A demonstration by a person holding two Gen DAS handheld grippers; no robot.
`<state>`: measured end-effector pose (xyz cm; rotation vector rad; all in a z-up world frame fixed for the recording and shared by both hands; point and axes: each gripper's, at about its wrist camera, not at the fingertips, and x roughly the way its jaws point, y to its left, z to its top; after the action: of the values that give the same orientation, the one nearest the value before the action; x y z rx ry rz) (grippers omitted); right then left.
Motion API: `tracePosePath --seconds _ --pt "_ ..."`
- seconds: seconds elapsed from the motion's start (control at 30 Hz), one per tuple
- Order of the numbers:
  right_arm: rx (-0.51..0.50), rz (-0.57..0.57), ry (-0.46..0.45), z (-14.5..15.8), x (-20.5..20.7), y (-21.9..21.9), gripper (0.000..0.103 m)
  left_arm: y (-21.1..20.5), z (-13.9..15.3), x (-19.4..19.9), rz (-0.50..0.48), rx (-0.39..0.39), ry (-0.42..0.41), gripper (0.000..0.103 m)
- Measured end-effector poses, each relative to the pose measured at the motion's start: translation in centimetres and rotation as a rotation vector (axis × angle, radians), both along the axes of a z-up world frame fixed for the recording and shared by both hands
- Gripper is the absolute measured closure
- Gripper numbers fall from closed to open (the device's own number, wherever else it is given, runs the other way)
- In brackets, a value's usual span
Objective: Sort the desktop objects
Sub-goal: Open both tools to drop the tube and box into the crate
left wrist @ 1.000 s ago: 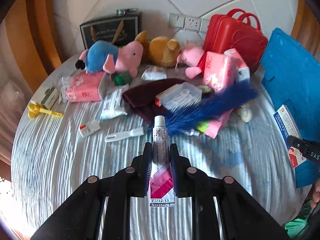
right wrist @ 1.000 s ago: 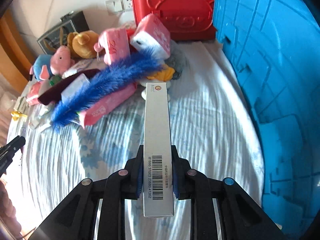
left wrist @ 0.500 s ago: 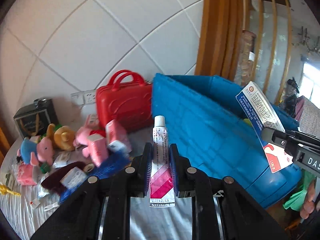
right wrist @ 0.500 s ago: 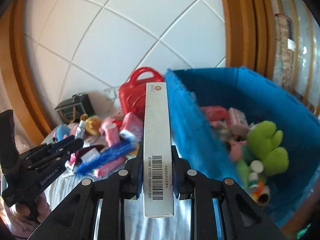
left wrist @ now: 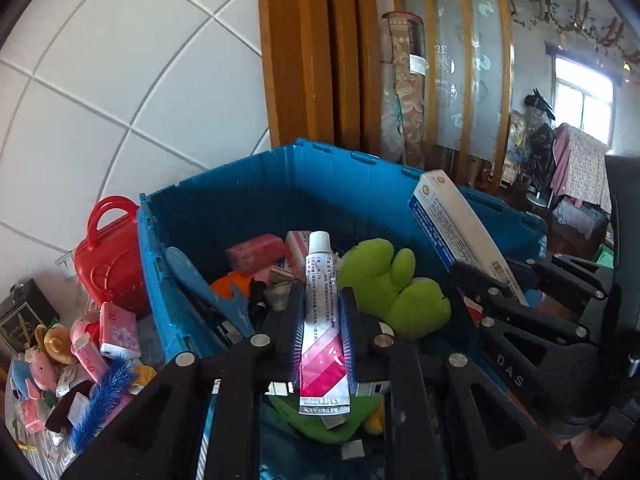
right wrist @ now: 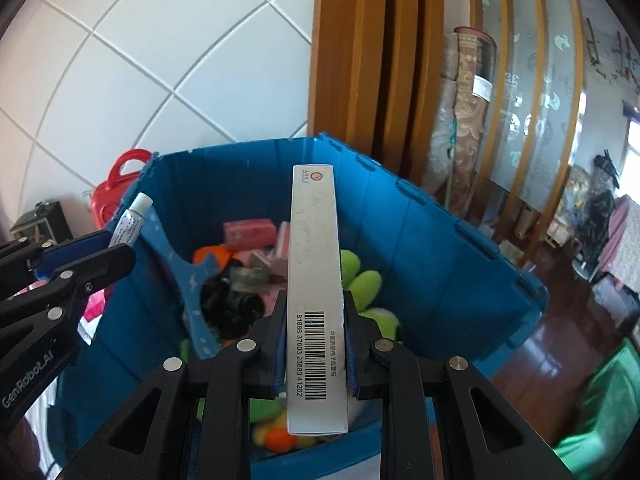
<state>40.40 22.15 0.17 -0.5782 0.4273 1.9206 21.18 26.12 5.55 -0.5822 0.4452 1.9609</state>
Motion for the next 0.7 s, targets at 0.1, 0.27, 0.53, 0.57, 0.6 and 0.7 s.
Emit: tracePosePath --seconds 0.1,0.27,0.53,0.57,0.6,0.7 --pt "-0.002 -0.002 0.005 -0.7 1.2 0.8 0.081 0.9 -0.6 1.1 -0.019 -0.03 -0.013 0.086" --pt "0.0 -0.024 -0.019 -1.6 1.8 2.7 0.08 1.3 -0.9 2.0 -0.02 -0.053 -0.014 0.086" --pt "-0.011 -0.044 -0.011 -2.2 2.5 3.9 0.059 0.9 -0.6 1.8 -0.007 -0.029 -0.027 0.082" --pt "-0.005 -0.051 -0.008 -2.0 2.6 3.9 0.038 0.7 -0.5 1.8 -0.007 -0.024 -0.027 0.077" --pt "0.002 -0.06 -0.006 -1.8 2.7 3.8 0.027 0.5 -0.3 1.7 -0.002 -0.015 -0.024 0.062" --pt "0.033 -0.085 0.0 -1.0 3.0 3.3 0.01 -0.8 0.4 1.4 0.028 0.039 -0.002 0.028"
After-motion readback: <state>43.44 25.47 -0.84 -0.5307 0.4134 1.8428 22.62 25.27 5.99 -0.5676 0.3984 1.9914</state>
